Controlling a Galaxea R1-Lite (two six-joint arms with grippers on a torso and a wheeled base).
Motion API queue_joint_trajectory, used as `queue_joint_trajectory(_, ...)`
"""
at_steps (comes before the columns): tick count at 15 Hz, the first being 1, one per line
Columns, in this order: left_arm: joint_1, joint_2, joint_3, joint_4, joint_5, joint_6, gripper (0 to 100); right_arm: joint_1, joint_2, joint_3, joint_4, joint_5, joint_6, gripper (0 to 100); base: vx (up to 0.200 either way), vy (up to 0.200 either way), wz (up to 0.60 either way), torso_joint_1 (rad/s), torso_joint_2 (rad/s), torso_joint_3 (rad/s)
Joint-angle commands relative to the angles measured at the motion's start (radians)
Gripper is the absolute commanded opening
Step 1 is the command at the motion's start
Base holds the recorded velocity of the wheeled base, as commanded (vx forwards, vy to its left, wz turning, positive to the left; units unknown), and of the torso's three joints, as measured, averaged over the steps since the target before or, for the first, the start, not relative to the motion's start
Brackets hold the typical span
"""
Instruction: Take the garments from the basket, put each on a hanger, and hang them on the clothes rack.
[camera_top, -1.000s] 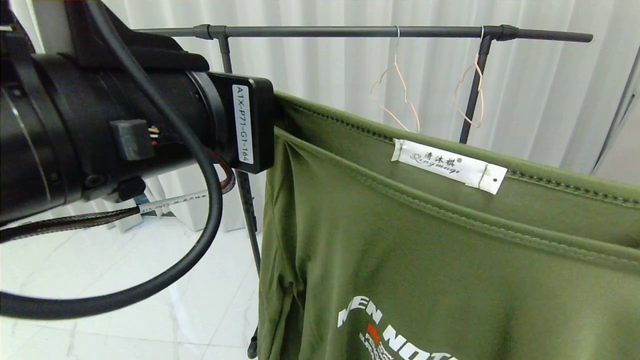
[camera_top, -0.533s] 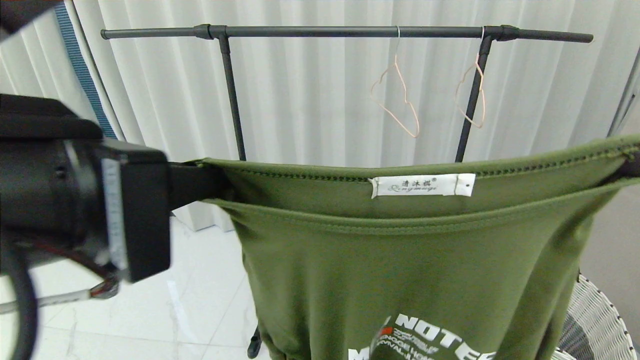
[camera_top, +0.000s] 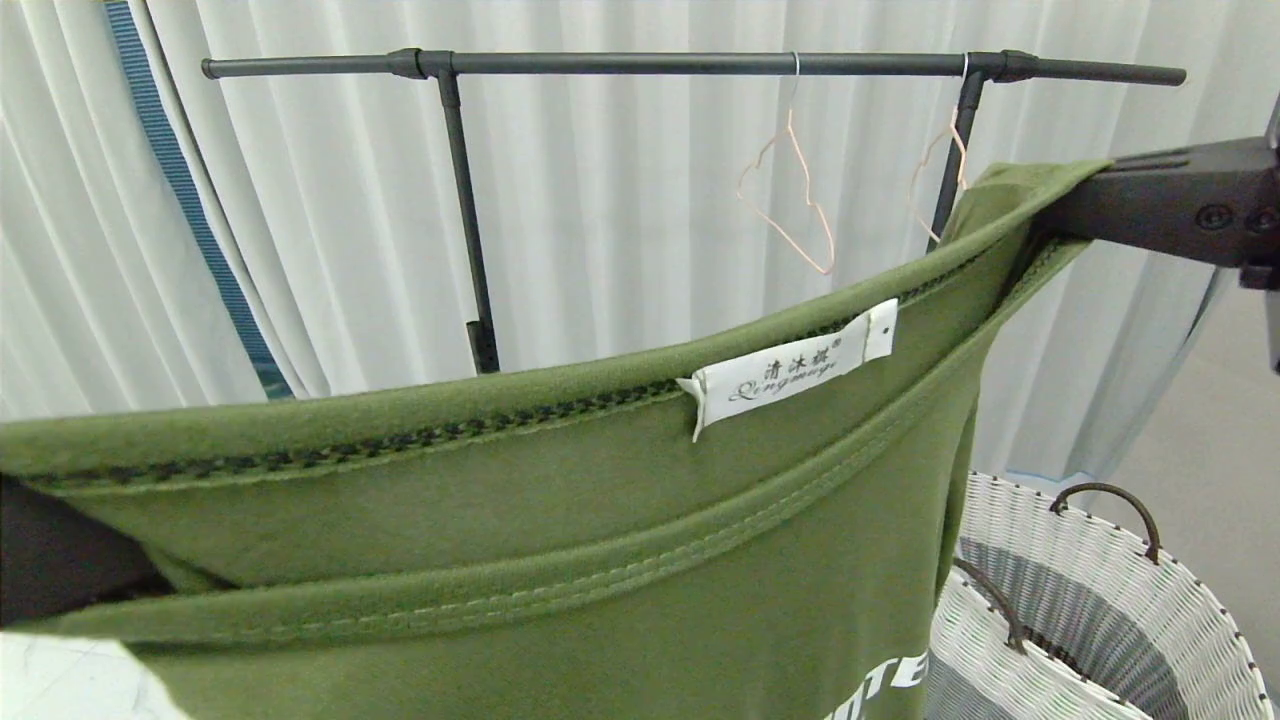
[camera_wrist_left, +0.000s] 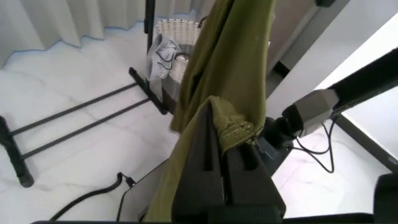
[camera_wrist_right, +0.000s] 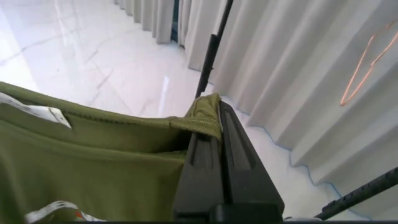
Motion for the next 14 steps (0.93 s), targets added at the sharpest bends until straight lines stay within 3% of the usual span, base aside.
queue_joint_trajectory(1,-0.008,-0.007,0.004,0.001,0.001,0.01,0,-0.01,0.004,-0.001,0.01,-0.006,0.0,0,0.0,0.0,0.0,0.0,0.0,0.0)
queue_joint_trajectory(3,0.057,0.001,-0.004,0.004,0.002,0.122,0,-0.073,-0.018,-0.042,0.099,-0.006,-0.003,0,0.0,0.0,0.0,0.0,0.0,0.0)
queue_joint_trajectory(5,0.314,0.048,-0.016,-0.034,-0.001,0.318,0,-0.122,-0.03,-0.118,0.188,-0.004,-0.002,0,0.0,0.0,0.0,0.0,0.0,0.0)
queue_joint_trajectory(7,0.405,0.094,-0.03,-0.237,-0.024,0.415,0,-0.139,-0.03,-0.147,0.199,-0.004,0.0,0,0.0,0.0,0.0,0.0,0.0,0.0)
queue_joint_trajectory(9,0.414,0.11,-0.015,-0.272,-0.039,0.429,0,-0.136,-0.039,-0.119,0.217,-0.002,0.001,0,0.0,0.0,0.0,0.0,0.0,0.0)
queue_joint_trajectory(12,0.414,0.104,0.109,-0.307,-0.039,0.421,0,-0.124,-0.052,-0.067,0.222,-0.002,0.001,0,0.0,0.0,0.0,0.0,0.0,0.0)
queue_joint_trajectory(14,0.413,0.108,0.088,-0.345,-0.04,0.429,0,-0.124,-0.052,-0.075,0.22,-0.002,0.001,0,0.0,0.0,0.0,0.0,0.0,0.0)
